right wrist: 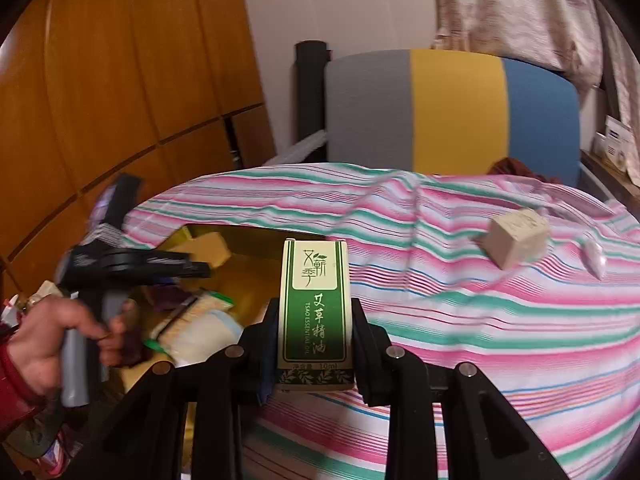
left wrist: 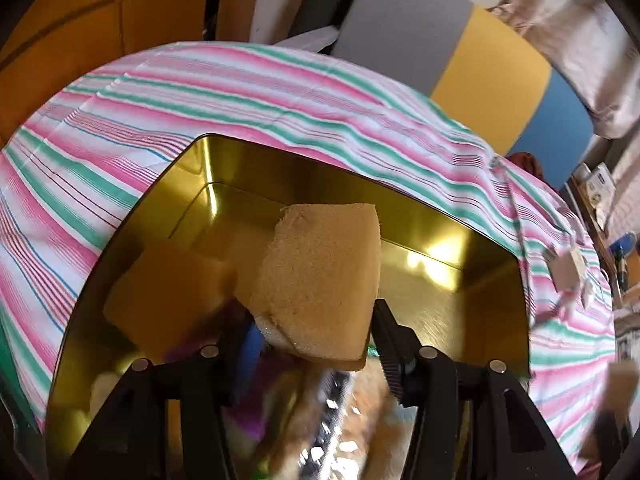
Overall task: Organize objects
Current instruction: 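Lower the sponge and green box into the gold tin and open both grippers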
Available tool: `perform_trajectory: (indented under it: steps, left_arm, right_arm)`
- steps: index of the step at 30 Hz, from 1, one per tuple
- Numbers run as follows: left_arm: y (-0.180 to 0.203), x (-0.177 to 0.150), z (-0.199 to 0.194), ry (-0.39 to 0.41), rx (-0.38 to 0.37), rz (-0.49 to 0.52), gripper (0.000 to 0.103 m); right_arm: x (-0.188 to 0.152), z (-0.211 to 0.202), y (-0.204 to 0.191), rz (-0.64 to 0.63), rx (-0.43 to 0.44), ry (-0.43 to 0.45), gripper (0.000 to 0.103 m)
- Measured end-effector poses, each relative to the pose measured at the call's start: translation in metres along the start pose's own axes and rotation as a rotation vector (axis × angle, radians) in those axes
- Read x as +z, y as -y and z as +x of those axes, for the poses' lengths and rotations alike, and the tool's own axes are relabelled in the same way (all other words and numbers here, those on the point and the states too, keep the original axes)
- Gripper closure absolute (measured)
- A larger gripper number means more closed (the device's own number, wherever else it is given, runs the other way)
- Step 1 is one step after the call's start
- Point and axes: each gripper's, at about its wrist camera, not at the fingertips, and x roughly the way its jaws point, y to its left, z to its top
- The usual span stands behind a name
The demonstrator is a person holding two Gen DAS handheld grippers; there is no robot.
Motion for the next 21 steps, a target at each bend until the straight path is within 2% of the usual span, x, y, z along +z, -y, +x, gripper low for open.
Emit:
perform_trajectory:
  steps: [3, 5, 10, 14, 21]
  left_arm:
    - [-0.008, 0.008, 0.000, 0.006, -0.001, -0.036, 0.031]
    - [-0.013, 0.007, -0.008, 0.042, -0.012, -0.060, 0.014]
    - [-0.014, -0.013, -0.035, 0.121, -0.029, -0.056, 0.007]
    - [-0.019, -0.040, -0.057, 0.194, 0.030, -0.038, 0.003]
    - [-0.034, -0.070, -0.076, 0.227, 0.033, -0.036, 0.003]
  right_arm:
    - [0.006, 0.004, -0.016, -0.026, 0.026, -0.006, 0.073]
    - [0.008, 0.007, -0.025, -0.037, 0.040, -0.015, 0.073]
    - [0.010, 0.023, -0.037, -0.046, 0.076, -0.055, 0.073]
    - [0.014, 0.041, -0.043, -0.054, 0.077, -0.097, 0.073]
    - [0.020, 0.088, -0.052, -0.016, 0.109, -0.228, 0.073]
